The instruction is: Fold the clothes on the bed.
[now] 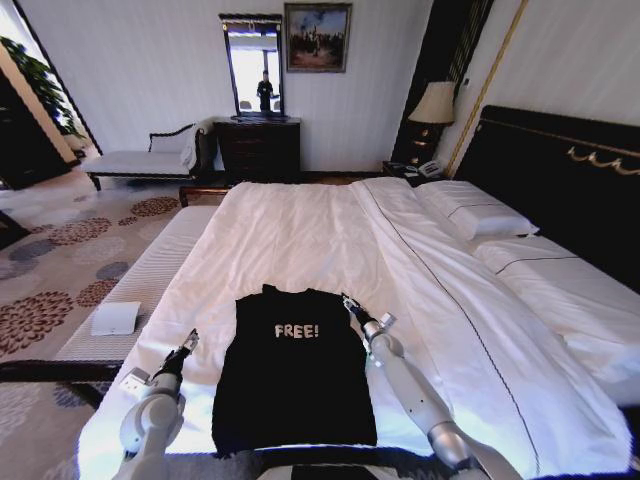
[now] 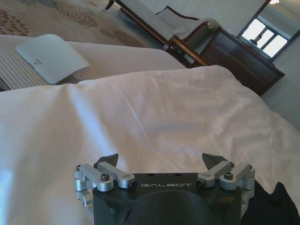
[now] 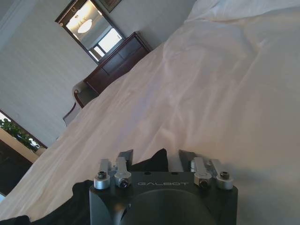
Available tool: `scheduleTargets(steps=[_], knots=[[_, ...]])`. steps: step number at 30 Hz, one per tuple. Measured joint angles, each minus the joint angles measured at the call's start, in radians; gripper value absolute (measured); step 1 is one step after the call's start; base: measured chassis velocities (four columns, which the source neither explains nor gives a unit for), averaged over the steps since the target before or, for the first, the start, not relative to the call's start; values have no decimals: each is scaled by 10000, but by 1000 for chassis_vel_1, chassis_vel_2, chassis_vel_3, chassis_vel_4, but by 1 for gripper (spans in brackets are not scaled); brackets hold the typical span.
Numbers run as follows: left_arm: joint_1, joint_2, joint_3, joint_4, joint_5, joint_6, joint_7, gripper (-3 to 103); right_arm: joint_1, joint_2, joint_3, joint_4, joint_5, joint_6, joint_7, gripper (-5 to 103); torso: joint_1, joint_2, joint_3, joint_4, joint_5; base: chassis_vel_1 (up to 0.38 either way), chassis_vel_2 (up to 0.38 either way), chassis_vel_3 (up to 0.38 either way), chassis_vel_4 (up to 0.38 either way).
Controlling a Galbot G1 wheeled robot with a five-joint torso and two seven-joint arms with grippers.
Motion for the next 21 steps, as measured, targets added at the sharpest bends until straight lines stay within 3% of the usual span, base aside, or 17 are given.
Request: scheduleTargets(steps=[2, 6, 9, 12, 14, 21], knots=[[17, 22, -28, 11, -11, -27, -1, 100, 35, 39, -2, -75, -68, 33, 9, 47, 0, 1, 0, 0, 1, 0, 0, 0, 0], [35, 67, -42, 70, -48, -54, 1, 100, 43, 59, 8, -162, -174, 183, 51, 37, 1, 0, 0, 0, 0, 0, 0, 0, 0], [23, 87, -7, 74, -158, -28, 0, 100, 44, 69, 33, -236, -223, 315, 99, 20, 0, 0, 0, 0, 0, 0, 0, 0, 0], [-14, 85, 42, 67, -174, -3, -6, 100, 45, 79, 51, -244, -224, 384, 110, 15, 0, 1, 0, 0, 1, 0, 0, 0, 0], [-79, 88, 126, 54, -180, 42, -14, 100, 43, 84, 60, -198, -209, 476, 110, 4, 0, 0, 0, 0, 1, 0, 0, 0, 0], [-337, 145, 295, 151, -186, 139, -95, 100, -123, 62, 66, 294, -68, 632, 66, 0, 0, 0, 0, 0, 0, 0, 0, 0, 0]])
